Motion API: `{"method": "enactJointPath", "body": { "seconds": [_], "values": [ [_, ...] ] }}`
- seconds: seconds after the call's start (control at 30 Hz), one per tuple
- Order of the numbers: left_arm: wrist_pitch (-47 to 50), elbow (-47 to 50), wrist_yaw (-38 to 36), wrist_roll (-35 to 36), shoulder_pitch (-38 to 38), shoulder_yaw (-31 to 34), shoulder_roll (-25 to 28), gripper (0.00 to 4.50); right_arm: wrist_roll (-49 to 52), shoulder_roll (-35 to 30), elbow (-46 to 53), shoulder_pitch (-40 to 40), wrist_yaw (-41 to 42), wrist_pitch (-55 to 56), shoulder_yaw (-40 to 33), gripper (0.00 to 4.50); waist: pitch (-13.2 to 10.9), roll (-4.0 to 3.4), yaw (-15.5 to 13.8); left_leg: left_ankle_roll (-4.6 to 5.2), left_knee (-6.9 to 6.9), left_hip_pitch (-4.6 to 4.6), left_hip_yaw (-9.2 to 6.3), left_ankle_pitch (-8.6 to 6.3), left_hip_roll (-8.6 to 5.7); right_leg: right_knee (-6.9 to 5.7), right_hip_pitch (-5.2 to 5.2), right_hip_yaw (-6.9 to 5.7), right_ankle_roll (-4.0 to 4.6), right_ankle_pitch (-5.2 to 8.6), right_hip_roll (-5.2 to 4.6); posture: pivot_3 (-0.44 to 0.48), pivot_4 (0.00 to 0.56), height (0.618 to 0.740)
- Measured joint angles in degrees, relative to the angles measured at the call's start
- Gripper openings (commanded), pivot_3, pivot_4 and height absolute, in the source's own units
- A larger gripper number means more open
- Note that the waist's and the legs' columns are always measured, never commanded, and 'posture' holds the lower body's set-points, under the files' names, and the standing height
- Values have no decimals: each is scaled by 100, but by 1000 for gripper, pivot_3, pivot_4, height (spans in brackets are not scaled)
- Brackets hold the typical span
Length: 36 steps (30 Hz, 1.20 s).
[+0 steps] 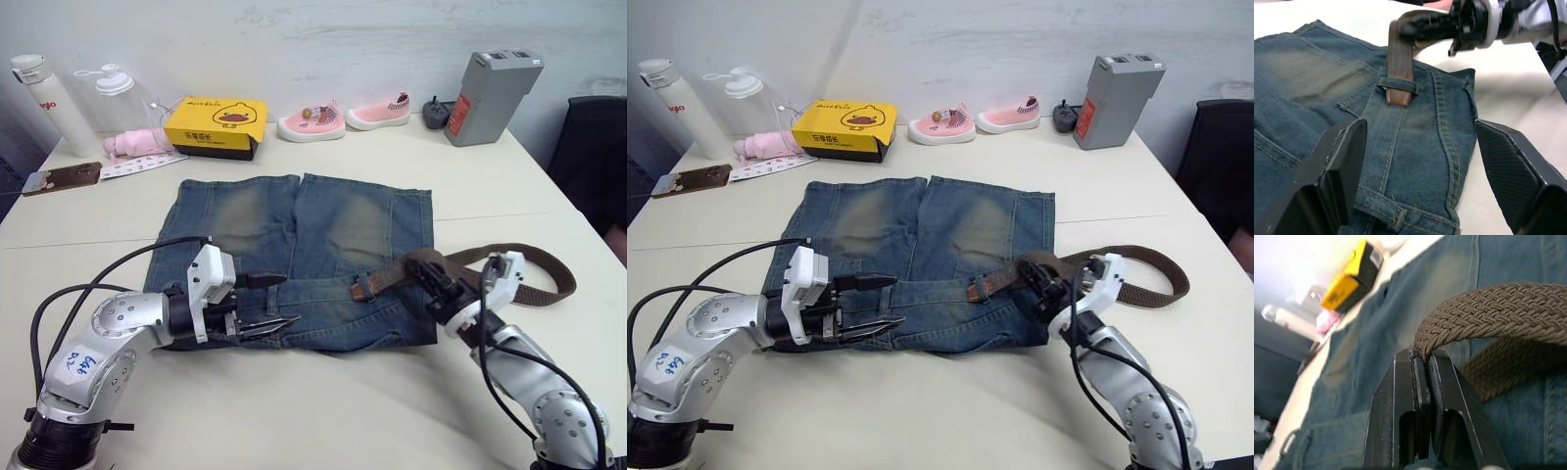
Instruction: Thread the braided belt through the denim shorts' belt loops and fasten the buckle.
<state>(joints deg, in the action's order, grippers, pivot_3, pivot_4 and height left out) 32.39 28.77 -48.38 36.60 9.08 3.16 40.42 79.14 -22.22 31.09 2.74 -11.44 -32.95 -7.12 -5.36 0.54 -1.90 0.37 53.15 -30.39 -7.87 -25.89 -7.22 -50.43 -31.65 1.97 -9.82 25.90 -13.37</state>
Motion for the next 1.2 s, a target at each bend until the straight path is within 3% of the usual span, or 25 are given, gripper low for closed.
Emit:
{"method": "enactJointPath", "body": {
  "seconds": [0.1, 0.3, 0.53, 0.63, 0.73, 0.9, 1.0, 1.17, 1.2],
  "values": [
    [-42, -17, -8, -119, 230, -180, -12, 3819, -119, 104, 0, 0, -53, -139, 255, 0, -1, -1, 5, 0, 0, 0, 1, 0, 0, 0, 0, 1, 0, 0, -1, 0, 150, 624],
    [-1854, -1242, -432, -2321, 1313, -1956, -203, 3819, -187, 293, -146, -187, -430, -494, 441, 0, 13, 26, -41, -3, 2, 2, 10, 1, 1, 0, 0, -1, -1, -2, 0, 0, 150, 624],
    [-3508, -2734, -564, -3685, 2315, -2688, -660, 3819, -172, 381, -179, -187, -556, -625, 366, 0, 30, 54, -77, -7, 1, 6, 0, 4, 1, -2, 1, -6, -13, -8, 8, 0, 150, 624],
    [-3862, -3073, -554, -3883, 2406, -2713, -861, 3819, -144, 432, -158, -158, -559, -632, 321, 0, 30, 53, -80, -7, -2, 5, -11, 5, 2, -4, 1, -6, -30, -15, 26, 0, 150, 624],
    [-4057, -3198, -549, -3962, 2425, -2711, -1036, 3010, -149, 498, -154, -134, -568, -632, 298, 0, 30, 53, -80, -11, -2, 5, -15, 6, 8, -1, 1, 5, -88, -45, 68, 0, 150, 624],
    [-4199, -3204, -560, -3992, 2425, -2678, -1096, 1006, -151, 535, -126, -112, -583, -632, 283, 0, 27, 48, -83, -12, -2, 2, -26, 7, 12, -1, 0, 5, -90, -45, 79, 0, 150, 624],
    [-4270, -3195, -557, -4000, 2425, -2649, -1107, 21, -153, 542, -114, -108, -612, -639, 282, 0, 26, 47, -86, -12, -3, 2, -29, 7, 12, 0, 0, 4, -90, -45, 82, 0, 150, 624],
    [-4295, -3172, -550, -4048, 2421, -2618, -1106, 21, -155, 538, -105, -139, -659, -697, 275, 0, 25, 46, -85, -12, -3, 2, -30, 7, 12, 0, 0, 5, -90, -45, 82, 0, 150, 624],
    [-4275, -3163, -549, -4048, 2421, -2611, -1106, 3, -153, 534, -103, -152, -667, -708, 271, 373, 25, 45, -86, -12, -3, 2, -31, 7, 12, 0, 0, 5, -90, -45, 83, 0, 150, 624]
  ]
}}
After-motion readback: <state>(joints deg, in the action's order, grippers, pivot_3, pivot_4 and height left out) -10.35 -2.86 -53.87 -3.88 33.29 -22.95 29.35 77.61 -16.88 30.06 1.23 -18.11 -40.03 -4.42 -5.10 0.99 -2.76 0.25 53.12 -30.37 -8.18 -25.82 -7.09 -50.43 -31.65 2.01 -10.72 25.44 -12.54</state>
